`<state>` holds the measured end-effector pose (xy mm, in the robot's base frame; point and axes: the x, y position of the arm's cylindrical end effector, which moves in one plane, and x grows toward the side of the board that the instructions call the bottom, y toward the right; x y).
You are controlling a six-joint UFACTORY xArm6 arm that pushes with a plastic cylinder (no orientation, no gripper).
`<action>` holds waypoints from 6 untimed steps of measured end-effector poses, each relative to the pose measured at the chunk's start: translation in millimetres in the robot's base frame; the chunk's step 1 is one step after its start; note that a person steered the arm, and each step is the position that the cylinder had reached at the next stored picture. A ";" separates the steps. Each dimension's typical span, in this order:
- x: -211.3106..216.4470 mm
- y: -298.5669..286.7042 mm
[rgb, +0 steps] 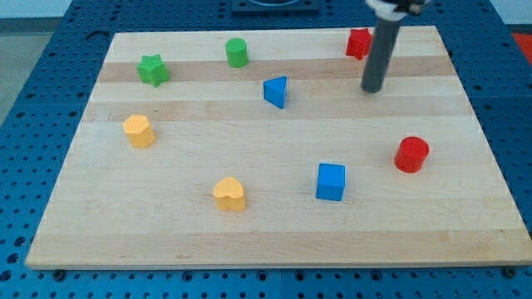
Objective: Move the blue triangle up a bit
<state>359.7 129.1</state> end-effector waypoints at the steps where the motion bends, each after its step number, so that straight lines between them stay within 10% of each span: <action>1: 37.0 -58.5; 3: 53.2 -158.9; 6: 18.1 -146.5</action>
<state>377.8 -17.5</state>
